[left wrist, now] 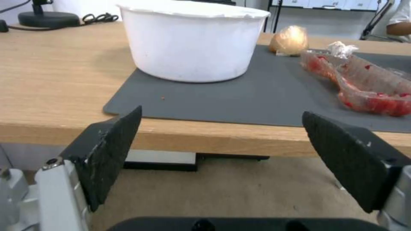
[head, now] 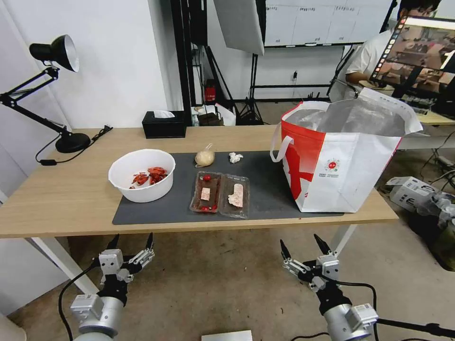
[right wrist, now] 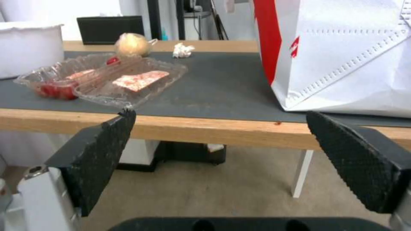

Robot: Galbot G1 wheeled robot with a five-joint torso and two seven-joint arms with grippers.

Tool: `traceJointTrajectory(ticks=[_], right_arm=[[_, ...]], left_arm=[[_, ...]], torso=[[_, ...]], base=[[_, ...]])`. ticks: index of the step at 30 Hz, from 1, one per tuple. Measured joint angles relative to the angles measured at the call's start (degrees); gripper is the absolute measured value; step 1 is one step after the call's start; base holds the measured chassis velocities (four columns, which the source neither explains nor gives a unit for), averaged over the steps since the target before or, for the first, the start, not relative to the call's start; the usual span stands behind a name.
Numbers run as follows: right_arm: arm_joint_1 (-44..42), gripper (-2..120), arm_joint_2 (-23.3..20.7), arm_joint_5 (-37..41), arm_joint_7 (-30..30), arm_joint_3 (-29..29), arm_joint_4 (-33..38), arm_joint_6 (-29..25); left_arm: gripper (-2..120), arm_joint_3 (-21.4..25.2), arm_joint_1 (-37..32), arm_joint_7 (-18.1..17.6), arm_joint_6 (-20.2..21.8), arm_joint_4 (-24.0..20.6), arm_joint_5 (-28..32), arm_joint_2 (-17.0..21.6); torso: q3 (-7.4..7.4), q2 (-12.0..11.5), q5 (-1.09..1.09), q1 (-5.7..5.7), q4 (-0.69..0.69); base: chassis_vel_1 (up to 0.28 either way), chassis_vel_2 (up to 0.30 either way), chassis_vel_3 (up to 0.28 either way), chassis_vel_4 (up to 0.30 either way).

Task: Pick up the trash from the table and place it into the takeout bag.

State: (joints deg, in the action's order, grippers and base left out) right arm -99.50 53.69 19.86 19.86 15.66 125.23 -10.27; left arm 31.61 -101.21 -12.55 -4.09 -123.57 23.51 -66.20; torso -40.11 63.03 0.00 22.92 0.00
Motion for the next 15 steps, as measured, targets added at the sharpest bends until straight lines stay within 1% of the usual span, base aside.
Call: traceJointTrajectory(ticks=[15], right_arm=[[-0.02,100,0.19,0.01,-0.16,0.39,0.06,0.34]], left_arm=[[100,0.00,0.07,0.00,0.10,-0.02,0.00,-0.01]], torso=[[0.00,0.00,0.00,0.00,0.00]], base=[[0.000,0.000,0.000,0.000]])
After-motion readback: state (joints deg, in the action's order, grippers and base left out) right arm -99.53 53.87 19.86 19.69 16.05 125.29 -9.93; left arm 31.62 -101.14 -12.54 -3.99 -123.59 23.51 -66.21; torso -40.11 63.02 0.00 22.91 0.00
